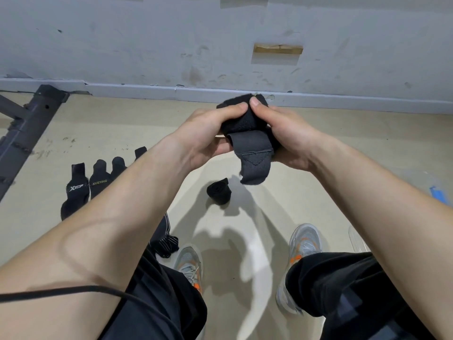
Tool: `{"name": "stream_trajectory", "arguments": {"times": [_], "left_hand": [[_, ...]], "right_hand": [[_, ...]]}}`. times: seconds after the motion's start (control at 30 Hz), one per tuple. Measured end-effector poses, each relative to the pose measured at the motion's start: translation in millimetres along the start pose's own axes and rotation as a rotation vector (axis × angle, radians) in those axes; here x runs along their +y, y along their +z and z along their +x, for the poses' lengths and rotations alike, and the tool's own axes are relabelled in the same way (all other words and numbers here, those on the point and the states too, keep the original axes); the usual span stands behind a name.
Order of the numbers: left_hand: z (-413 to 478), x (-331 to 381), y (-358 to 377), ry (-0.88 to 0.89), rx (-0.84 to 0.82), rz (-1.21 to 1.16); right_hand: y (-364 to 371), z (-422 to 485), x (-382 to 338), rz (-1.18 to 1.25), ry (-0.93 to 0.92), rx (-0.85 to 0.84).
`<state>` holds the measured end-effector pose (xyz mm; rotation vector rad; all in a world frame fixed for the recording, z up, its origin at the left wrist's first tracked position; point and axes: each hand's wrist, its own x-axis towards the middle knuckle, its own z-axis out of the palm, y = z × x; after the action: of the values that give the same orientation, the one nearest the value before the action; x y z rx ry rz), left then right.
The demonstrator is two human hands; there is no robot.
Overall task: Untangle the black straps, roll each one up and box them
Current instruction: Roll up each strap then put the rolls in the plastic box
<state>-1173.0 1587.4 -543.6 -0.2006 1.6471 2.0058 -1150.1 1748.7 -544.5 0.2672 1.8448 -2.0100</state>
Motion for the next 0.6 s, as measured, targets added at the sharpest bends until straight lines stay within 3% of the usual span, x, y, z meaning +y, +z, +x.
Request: {"name": "stream_trajectory", "arguments": {"times": [0.2,0.4,0.6], "left_hand": [[2,10,-8,0.070,0.189,-0.099],[4,13,-18,0.089,0.238,-0.117],[11,11,-21,0.184,0.320,-0.087]], "right_hand": [[-1,-1,2,-0.099,-0.007,0.070],[0,-2,3,-0.155,-0.038,0.011],[3,2,2,-0.258,-0.051,0.104]]}}
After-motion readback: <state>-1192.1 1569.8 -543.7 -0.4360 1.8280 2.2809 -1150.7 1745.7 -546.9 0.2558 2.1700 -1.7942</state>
